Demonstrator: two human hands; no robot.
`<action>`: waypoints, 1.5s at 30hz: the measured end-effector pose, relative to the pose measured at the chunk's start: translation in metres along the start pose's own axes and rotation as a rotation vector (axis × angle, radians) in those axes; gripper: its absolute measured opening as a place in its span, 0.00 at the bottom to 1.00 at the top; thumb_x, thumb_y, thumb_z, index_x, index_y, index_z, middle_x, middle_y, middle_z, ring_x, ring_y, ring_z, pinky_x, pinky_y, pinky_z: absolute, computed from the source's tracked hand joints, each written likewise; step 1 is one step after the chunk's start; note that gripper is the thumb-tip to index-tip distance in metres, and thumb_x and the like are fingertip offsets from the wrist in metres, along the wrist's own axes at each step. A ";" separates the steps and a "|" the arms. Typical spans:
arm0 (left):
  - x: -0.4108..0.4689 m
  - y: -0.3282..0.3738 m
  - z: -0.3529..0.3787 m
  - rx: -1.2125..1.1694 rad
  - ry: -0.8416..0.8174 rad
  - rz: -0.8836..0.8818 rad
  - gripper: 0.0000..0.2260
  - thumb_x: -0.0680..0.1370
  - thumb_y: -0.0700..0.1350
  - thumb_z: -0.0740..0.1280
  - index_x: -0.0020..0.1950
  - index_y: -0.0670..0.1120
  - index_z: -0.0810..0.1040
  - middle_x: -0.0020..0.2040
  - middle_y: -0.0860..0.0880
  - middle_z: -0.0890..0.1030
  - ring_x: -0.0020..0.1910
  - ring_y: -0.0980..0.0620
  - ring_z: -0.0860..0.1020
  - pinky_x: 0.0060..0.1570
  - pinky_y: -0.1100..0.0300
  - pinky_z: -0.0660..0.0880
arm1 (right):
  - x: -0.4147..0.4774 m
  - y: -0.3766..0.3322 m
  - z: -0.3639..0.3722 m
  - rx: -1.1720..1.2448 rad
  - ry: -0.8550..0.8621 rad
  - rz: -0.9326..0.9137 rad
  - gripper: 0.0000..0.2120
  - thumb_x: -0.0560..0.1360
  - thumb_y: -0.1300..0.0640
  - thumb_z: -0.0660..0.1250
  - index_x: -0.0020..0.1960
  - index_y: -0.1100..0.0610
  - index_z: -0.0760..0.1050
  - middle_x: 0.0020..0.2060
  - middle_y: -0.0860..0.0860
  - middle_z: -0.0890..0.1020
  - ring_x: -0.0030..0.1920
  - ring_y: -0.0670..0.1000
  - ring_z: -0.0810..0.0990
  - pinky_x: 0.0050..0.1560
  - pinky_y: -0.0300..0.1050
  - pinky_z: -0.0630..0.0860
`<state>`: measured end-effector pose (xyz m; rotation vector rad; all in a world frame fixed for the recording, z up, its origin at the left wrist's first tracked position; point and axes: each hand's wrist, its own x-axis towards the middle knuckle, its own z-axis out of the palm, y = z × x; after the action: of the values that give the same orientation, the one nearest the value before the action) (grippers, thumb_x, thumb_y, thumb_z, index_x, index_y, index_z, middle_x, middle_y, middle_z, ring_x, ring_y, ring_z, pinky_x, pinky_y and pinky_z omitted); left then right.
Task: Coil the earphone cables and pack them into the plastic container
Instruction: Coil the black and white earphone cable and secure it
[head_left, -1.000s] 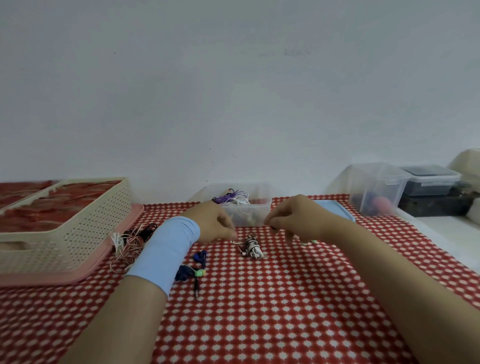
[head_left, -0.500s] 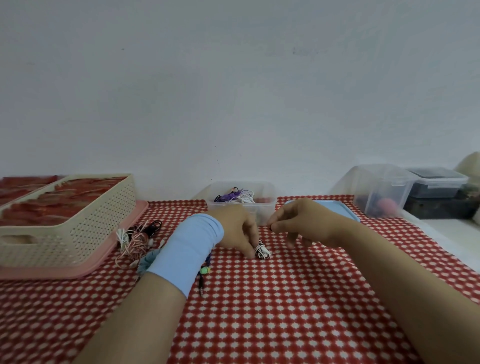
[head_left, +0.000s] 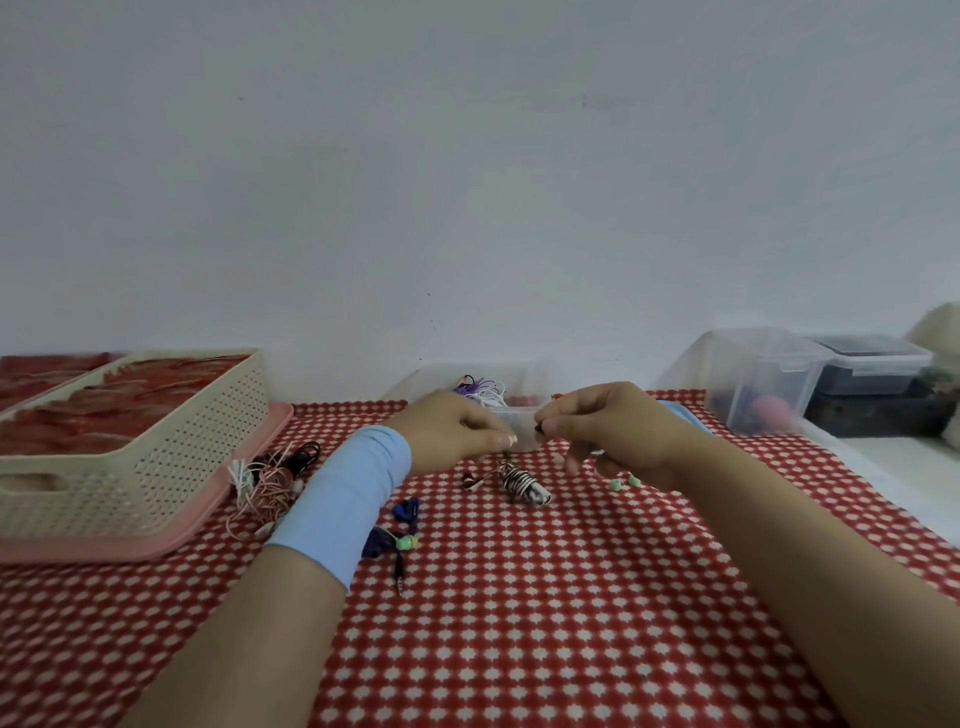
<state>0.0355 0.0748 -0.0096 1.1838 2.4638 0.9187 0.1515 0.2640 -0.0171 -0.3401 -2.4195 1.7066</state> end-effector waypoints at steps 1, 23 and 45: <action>0.001 0.000 0.000 -0.079 0.035 0.002 0.07 0.78 0.52 0.69 0.52 0.55 0.85 0.43 0.57 0.84 0.43 0.61 0.80 0.42 0.68 0.70 | 0.000 -0.001 0.000 0.049 0.009 -0.012 0.06 0.78 0.61 0.72 0.51 0.62 0.84 0.45 0.50 0.88 0.31 0.49 0.79 0.23 0.37 0.66; 0.007 0.003 0.030 -0.869 0.062 -0.056 0.11 0.81 0.43 0.65 0.60 0.42 0.81 0.44 0.50 0.85 0.35 0.59 0.78 0.34 0.68 0.73 | 0.000 -0.006 0.005 0.375 -0.091 0.039 0.09 0.77 0.63 0.70 0.44 0.55 0.88 0.42 0.54 0.86 0.31 0.49 0.78 0.21 0.36 0.64; 0.009 0.001 0.039 -0.772 0.142 -0.014 0.06 0.76 0.40 0.72 0.52 0.42 0.84 0.46 0.46 0.86 0.40 0.55 0.80 0.44 0.62 0.77 | 0.003 -0.002 -0.005 0.182 -0.116 0.081 0.09 0.76 0.59 0.72 0.55 0.55 0.87 0.43 0.48 0.87 0.33 0.47 0.76 0.26 0.37 0.62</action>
<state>0.0487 0.0994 -0.0390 0.8326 1.8735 1.7681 0.1497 0.2685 -0.0139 -0.3267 -2.3330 2.0167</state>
